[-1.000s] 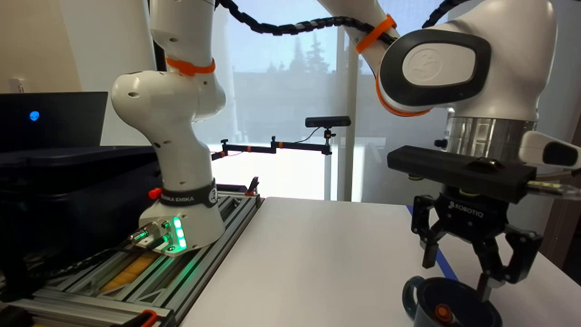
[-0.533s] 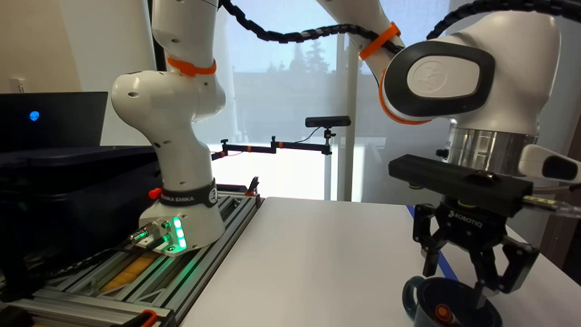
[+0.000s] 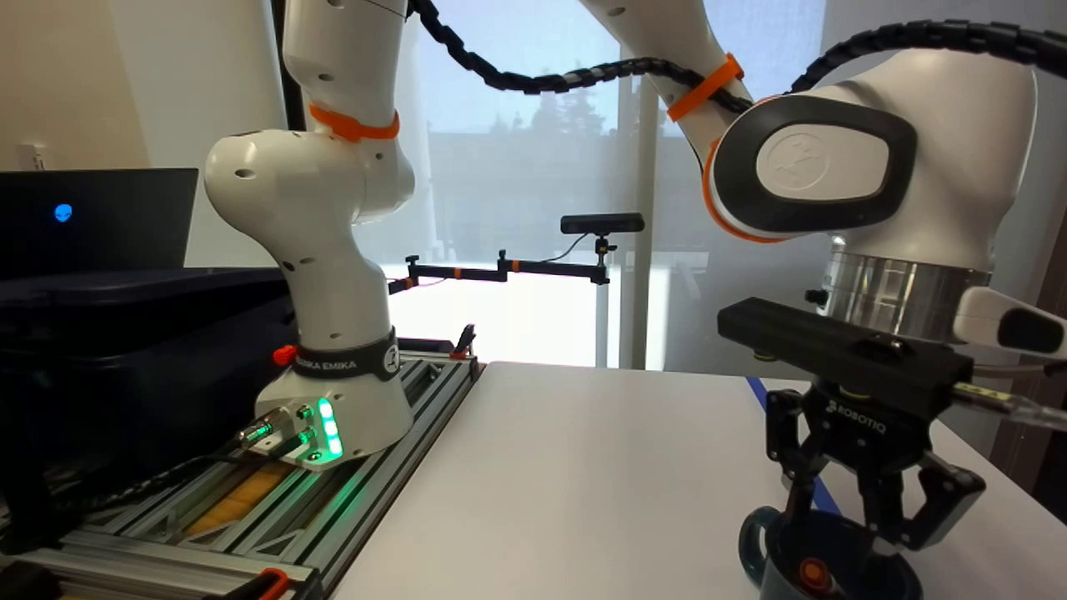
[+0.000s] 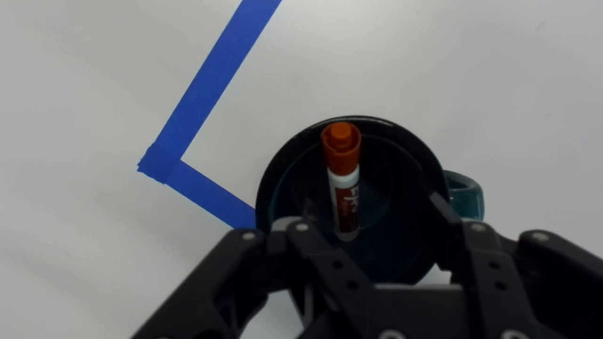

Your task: Remove the marker from the mug.

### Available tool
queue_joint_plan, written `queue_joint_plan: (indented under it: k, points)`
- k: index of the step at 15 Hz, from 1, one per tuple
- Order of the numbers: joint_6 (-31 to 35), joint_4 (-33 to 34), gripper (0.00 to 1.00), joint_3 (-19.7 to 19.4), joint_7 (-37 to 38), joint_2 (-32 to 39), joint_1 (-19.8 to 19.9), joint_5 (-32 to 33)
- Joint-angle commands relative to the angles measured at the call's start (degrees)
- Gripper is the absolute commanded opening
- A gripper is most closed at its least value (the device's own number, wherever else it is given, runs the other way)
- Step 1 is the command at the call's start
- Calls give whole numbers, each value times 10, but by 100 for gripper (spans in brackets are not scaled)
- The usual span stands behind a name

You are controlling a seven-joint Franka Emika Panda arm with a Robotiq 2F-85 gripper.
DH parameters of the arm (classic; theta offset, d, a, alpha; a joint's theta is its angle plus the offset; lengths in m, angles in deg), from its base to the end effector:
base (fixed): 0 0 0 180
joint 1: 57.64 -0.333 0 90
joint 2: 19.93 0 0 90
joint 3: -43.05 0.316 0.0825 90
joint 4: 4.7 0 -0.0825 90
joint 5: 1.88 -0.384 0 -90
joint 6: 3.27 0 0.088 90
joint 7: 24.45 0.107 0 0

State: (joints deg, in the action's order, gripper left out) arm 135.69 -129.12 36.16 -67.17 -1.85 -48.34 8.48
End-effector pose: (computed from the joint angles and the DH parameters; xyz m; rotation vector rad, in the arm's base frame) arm 0.5349 -0.1561 0.2425 2.8944 0.9081 -0.1951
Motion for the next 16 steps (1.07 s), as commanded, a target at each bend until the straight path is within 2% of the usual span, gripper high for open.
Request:
queue_joint_plan:
  k: [1, 2, 4, 11, 15, 16]
  points:
    - [-1, 15, 49, 12, 7, 11, 14, -13]
    - [-3, 16, 46, 12, 7, 13, 15, -14]
    - [0, 18, 49, 13, 10, 17, 19, -18]
    - [2, 24, 47, 16, 16, 36, 27, -19]
    - [2, 23, 38, 18, 17, 43, 30, -19]
    - [2, 23, 32, 19, 18, 44, 30, -18]
